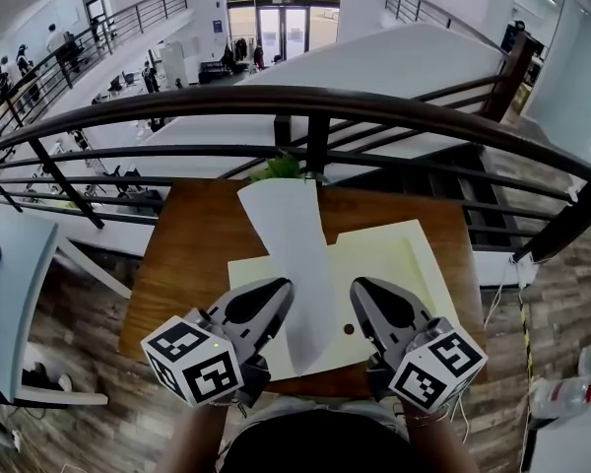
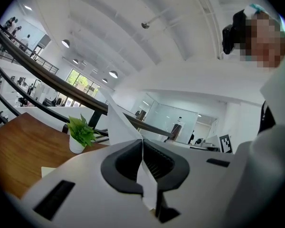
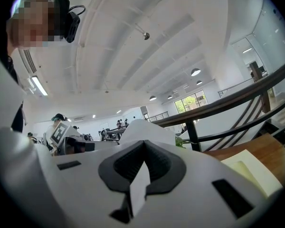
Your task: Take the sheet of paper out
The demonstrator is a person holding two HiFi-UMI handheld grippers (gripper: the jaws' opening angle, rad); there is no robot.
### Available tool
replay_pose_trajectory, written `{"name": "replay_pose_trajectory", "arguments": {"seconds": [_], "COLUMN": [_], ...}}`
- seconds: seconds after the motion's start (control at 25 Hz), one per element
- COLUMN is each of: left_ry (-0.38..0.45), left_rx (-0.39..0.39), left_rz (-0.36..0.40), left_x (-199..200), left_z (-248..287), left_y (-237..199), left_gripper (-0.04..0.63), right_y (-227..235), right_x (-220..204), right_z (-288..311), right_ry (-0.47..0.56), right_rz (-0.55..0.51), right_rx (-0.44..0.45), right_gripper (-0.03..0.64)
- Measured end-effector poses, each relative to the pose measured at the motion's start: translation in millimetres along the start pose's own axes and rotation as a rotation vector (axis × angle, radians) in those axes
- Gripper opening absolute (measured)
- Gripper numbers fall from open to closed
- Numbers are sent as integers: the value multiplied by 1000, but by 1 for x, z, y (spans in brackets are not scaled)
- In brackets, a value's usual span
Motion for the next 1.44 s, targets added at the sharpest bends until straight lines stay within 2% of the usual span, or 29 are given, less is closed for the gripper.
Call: {"name": "replay_pose_trajectory", "arguments": {"seconds": [0.64,1.44], "left_ry": [-25,-45], "left_rx": [9,7], "left_rz": [17,-17], "left_x": [-9,-16], "left_z": [13,16], "left_y": [8,2], "left_gripper": [21,21], "right_y": [12,6], "right_x": [-1,-12], "right_z": [-12,-9], "right_ry": [-1,-29], "right_rz": [4,22], "right_rx": [-28,-7], "right_gripper": [26,26]}}
Point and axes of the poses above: the fingertips, and each gripper's own axes: z forward along the fingers, y to its right, x out of its top, the point moved 7 cm from there along -z, backward along the fingers, and after that the axes turned 6 degrees about x, right-handed, at the moved point
